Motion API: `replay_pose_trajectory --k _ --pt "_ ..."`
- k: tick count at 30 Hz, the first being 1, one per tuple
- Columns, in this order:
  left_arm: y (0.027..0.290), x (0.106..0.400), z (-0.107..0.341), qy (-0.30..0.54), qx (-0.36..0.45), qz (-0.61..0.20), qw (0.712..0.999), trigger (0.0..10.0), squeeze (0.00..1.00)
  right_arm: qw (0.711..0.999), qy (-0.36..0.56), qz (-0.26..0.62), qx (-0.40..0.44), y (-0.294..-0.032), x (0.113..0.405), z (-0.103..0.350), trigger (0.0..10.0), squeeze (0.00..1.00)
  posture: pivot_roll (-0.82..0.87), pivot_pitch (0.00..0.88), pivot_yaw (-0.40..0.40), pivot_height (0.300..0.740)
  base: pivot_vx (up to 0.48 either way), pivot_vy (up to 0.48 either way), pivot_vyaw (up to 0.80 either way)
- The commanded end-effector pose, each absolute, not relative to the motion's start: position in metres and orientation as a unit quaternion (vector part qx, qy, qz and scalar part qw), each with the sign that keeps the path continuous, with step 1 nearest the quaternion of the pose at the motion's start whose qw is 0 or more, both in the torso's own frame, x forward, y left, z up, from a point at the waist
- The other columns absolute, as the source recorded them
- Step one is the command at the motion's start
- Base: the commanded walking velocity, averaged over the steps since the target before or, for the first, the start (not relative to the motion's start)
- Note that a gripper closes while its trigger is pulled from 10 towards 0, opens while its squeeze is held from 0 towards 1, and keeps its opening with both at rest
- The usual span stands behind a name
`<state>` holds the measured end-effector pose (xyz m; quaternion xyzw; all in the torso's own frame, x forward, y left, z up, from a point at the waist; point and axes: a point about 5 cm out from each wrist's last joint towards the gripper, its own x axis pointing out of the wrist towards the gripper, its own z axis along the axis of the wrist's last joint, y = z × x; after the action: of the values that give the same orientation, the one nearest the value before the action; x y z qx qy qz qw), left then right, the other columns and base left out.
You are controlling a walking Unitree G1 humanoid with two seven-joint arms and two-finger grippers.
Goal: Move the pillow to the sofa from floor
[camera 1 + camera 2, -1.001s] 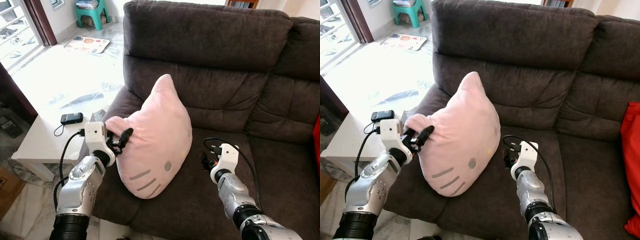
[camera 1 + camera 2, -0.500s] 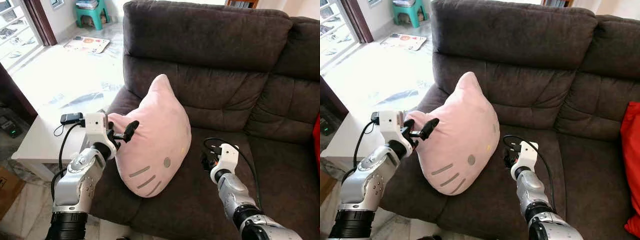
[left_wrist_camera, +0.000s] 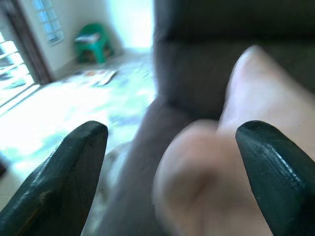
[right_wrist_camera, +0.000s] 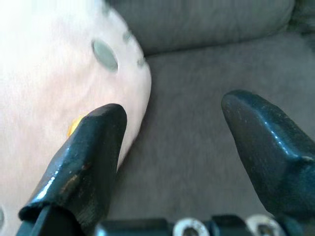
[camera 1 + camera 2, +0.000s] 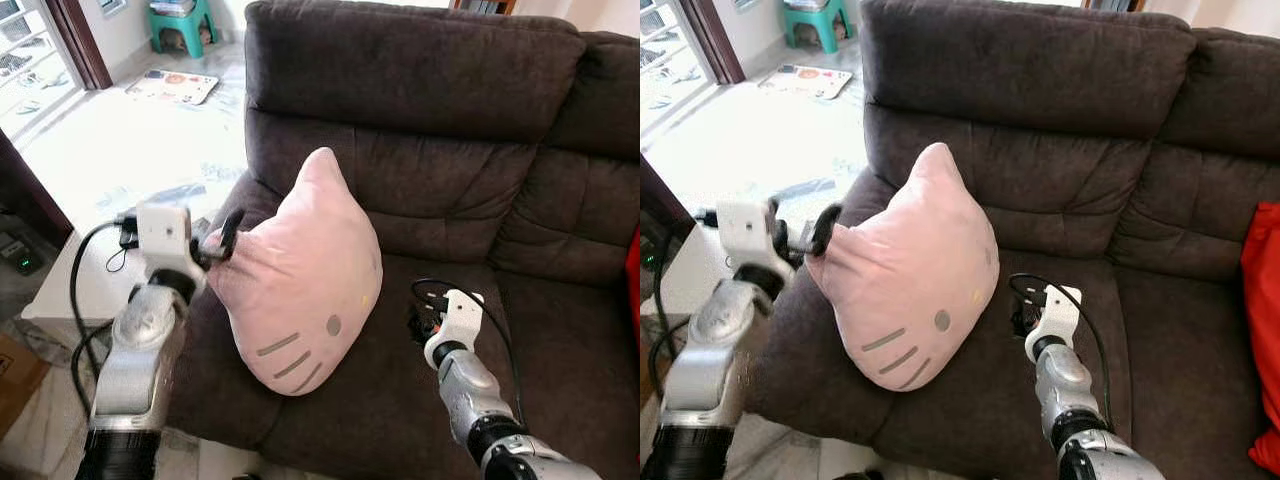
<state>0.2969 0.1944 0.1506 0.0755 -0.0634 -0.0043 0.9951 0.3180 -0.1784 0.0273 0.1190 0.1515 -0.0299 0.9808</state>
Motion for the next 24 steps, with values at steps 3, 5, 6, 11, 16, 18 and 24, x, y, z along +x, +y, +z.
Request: replay_pose_trajectory --k 3,5,6,11,16,18,24 --pt "0.208 0.286 0.139 -0.071 0.111 0.036 0.991 10.0 0.00 0.987 0.102 -0.047 0.116 -0.188 0.318 0.036 10.0 0.00 0.12 0.126 -0.027 0.740 0.000 0.000 0.00" --pt "0.210 0.278 0.130 -0.073 0.137 0.044 0.987 10.0 0.00 0.989 0.078 -0.053 0.118 -0.193 0.317 0.039 10.0 0.00 0.12 0.124 -0.028 0.740 0.000 0.000 0.00" --pt "0.210 0.276 0.128 -0.074 0.140 0.045 0.986 10.0 0.00 0.989 0.073 -0.054 0.118 -0.194 0.316 0.040 10.0 0.00 0.12 0.124 -0.028 0.740 0.000 0.000 0.00" --pt "0.215 0.262 0.096 -0.035 0.131 0.063 0.989 10.0 0.00 0.991 0.043 -0.053 0.119 -0.196 0.314 0.043 10.0 0.00 0.12 0.125 -0.031 0.740 0.000 0.000 0.00" --pt "0.214 0.259 0.077 -0.009 0.119 0.060 0.991 10.0 0.00 0.992 0.043 -0.044 0.110 -0.193 0.311 0.041 10.0 0.00 0.11 0.120 -0.034 0.740 0.000 0.000 0.00" --pt "0.215 0.259 0.072 -0.001 0.110 0.067 0.992 10.0 0.00 0.992 0.042 -0.043 0.110 -0.192 0.310 0.040 10.0 0.00 0.11 0.115 -0.035 0.740 0.000 0.000 0.00" --pt "0.208 0.263 0.067 -0.001 0.089 0.050 0.995 10.0 0.00 0.992 0.042 -0.043 0.108 -0.194 0.308 0.039 10.0 0.00 0.10 0.094 -0.036 0.740 0.000 0.000 0.00"
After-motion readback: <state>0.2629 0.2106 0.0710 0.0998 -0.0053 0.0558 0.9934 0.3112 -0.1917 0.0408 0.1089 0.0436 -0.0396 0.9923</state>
